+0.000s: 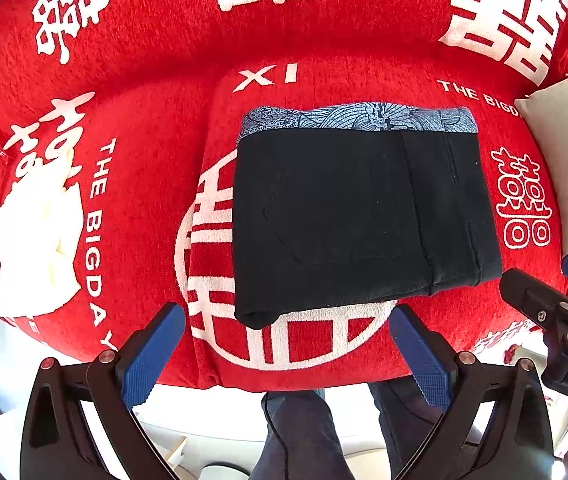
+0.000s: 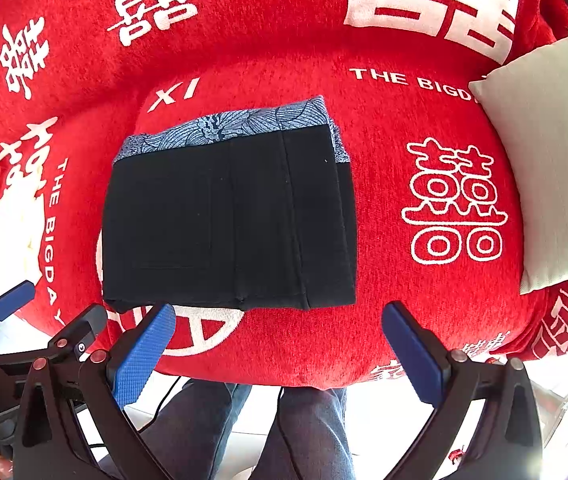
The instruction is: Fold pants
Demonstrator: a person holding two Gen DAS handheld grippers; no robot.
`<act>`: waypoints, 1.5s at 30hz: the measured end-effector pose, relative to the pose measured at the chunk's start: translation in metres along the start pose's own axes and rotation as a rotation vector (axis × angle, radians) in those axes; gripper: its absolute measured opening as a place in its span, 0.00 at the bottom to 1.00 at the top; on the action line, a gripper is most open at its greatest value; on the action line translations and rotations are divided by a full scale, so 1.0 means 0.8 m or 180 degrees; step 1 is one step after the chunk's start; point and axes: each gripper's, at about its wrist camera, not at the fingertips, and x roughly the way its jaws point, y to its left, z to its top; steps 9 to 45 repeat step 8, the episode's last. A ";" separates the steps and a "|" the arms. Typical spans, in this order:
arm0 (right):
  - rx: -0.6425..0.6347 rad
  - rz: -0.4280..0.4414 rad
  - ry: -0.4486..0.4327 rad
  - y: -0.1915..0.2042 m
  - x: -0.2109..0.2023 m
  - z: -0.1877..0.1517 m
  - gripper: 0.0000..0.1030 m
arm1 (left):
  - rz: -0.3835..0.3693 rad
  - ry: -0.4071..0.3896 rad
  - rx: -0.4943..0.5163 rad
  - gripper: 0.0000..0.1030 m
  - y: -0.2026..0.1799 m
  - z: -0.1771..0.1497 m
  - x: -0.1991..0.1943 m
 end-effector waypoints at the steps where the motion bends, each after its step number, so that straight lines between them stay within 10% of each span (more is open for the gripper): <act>1: 0.0001 0.0002 0.0000 0.000 0.000 0.000 1.00 | 0.0008 -0.0021 0.0002 1.00 0.000 0.000 -0.001; 45: 0.0024 -0.0002 0.0002 -0.004 0.001 0.001 1.00 | -0.0008 -0.0062 0.0008 1.00 0.001 0.002 -0.003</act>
